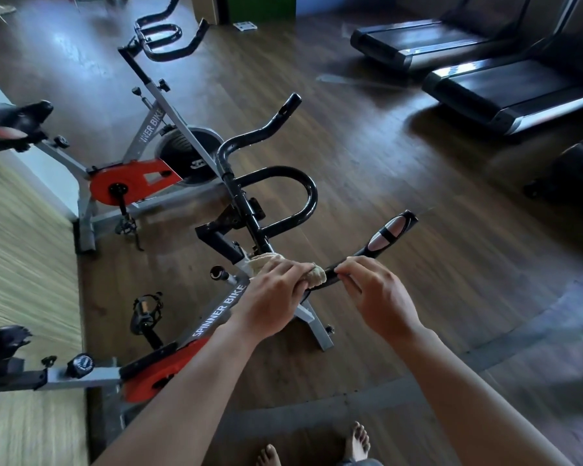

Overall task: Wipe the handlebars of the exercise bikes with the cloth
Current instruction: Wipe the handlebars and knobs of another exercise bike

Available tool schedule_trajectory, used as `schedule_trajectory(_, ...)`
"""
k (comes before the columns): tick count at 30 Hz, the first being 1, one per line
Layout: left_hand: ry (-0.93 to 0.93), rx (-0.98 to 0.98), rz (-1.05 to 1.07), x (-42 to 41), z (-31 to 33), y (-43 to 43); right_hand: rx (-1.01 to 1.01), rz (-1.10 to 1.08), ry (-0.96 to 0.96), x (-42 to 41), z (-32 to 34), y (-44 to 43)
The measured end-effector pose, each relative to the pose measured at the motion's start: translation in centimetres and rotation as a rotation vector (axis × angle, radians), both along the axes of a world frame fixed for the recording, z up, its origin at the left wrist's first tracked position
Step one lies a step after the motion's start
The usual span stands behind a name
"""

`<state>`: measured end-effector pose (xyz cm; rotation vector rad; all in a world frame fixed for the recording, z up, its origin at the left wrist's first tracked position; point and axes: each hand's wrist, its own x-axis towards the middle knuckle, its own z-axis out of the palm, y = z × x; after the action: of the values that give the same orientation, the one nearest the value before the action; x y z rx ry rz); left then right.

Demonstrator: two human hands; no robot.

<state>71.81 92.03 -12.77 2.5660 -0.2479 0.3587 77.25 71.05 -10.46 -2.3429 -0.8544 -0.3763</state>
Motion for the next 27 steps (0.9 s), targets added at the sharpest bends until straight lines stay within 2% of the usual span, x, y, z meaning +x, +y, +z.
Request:
schedule_trajectory(10,0.06,0.009,0.099,2.9,1.6,-6.6,0.141,-0.087,-0.203,6.9,2.5,-7.6)
schedule_trajectory(15,0.015,-0.06,0.237,4.8,2.3,-10.4,0.193,-0.018,-0.02,10.3,3.0,-9.2)
schedule_trajectory(21,-0.12,-0.32,0.383,6.6,2.7,-14.7,0.323,0.106,0.174,12.5,3.2,-10.4)
schedule_trajectory(27,-0.135,-0.533,0.469,8.1,3.3,-17.0,0.418,0.155,0.33,13.9,3.2,-11.2)
